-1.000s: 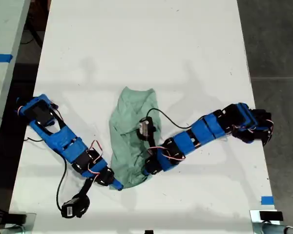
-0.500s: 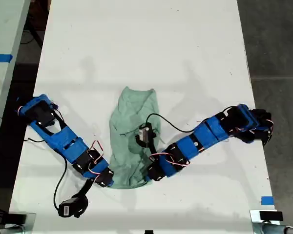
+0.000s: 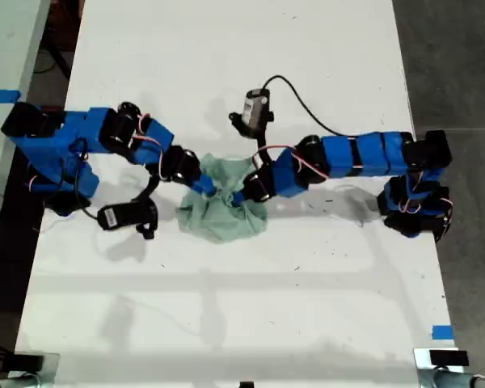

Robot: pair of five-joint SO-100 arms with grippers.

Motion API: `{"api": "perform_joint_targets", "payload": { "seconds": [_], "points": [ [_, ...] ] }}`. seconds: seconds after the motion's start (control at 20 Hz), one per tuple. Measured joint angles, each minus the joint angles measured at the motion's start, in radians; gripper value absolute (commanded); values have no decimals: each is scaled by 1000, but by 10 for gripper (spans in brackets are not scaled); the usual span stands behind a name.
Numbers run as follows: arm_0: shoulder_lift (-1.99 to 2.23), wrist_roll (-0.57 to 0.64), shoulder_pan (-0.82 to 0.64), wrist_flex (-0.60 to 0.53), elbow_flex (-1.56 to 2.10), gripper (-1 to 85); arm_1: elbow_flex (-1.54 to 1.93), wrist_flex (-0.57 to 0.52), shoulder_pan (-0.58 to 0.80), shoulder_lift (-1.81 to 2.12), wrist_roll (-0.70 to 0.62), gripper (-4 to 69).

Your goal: Fold t shirt

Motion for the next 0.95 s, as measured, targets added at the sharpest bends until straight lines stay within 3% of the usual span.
{"api": "perform_joint_targets", "payload": {
  "seconds": [0.05, 0.15, 0.3, 0.4, 0.5, 0.65, 0.75, 0.85, 0.95],
  "points": [
    [86, 20, -133, 21, 133, 250, 17, 60, 86, -3, -6, 371],
    [153, 86, -437, 153, 336, 250, 46, 187, 259, -3, -66, 458],
    [299, 249, -847, 233, 446, 225, 63, 365, 407, 74, -138, 450],
    [410, 287, -904, 245, 454, 207, 121, 463, 442, 265, -140, 414],
    [523, 216, -830, 247, 460, 150, 258, 523, 488, 515, -100, 365],
    [744, -35, -545, 192, 617, 55, 664, 515, 407, 977, 91, 183],
    [1012, -232, -278, 43, 867, 2, 1046, 413, 215, 1362, 272, 96],
    [1431, -397, -32, -150, 1250, 7, 1465, 357, 55, 1776, 403, 29],
    [1689, -500, 123, -328, 1651, 17, 1781, 290, -23, 1944, 460, 18]
  ]
}}
